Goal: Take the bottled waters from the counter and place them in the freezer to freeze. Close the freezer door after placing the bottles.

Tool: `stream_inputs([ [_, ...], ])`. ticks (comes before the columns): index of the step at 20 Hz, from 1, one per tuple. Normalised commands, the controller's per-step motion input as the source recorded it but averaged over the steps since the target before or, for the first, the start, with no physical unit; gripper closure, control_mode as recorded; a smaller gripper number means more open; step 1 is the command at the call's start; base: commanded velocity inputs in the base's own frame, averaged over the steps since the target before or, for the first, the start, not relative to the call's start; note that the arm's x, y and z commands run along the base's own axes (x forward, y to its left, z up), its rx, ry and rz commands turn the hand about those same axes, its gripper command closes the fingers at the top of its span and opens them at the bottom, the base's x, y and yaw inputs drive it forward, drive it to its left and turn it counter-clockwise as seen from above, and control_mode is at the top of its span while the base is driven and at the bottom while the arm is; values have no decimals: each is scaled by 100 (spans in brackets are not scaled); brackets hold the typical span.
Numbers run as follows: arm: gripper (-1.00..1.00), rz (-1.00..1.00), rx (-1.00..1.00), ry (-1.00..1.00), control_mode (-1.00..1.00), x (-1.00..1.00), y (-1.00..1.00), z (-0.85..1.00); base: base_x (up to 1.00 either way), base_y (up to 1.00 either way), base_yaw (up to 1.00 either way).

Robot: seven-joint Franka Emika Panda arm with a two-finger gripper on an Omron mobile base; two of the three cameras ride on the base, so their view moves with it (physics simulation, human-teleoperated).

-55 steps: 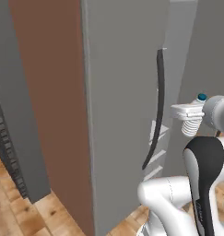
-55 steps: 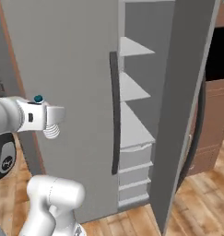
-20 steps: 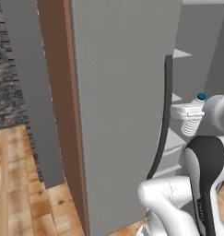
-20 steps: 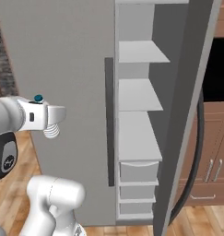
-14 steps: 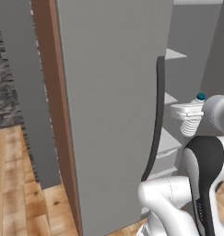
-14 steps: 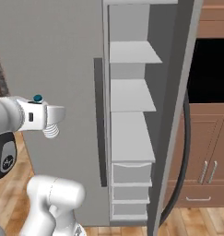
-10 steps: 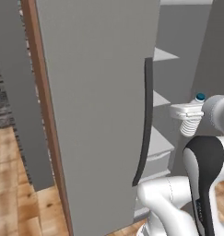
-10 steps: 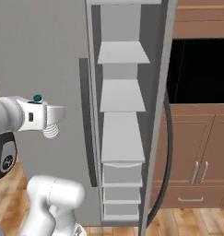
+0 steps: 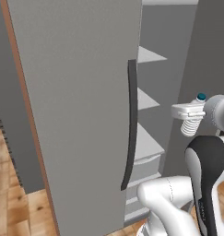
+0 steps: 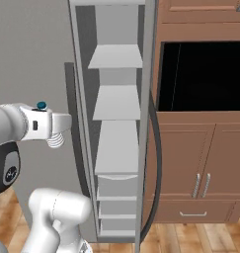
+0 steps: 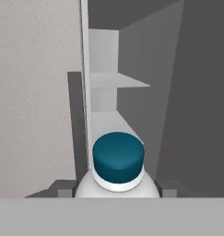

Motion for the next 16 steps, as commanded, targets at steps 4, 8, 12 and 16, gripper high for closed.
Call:
stream_inputs([
  [4, 100, 0, 0, 0, 100, 0, 0, 0, 0, 0, 0],
  [8, 100, 0, 0, 0, 100, 0, 0, 0, 1, 0, 0],
  [12, 100, 0, 0, 0, 100, 0, 0, 0, 16, 0, 1],
  [16, 100, 0, 0, 0, 100, 0, 0, 0, 18, 0, 2],
])
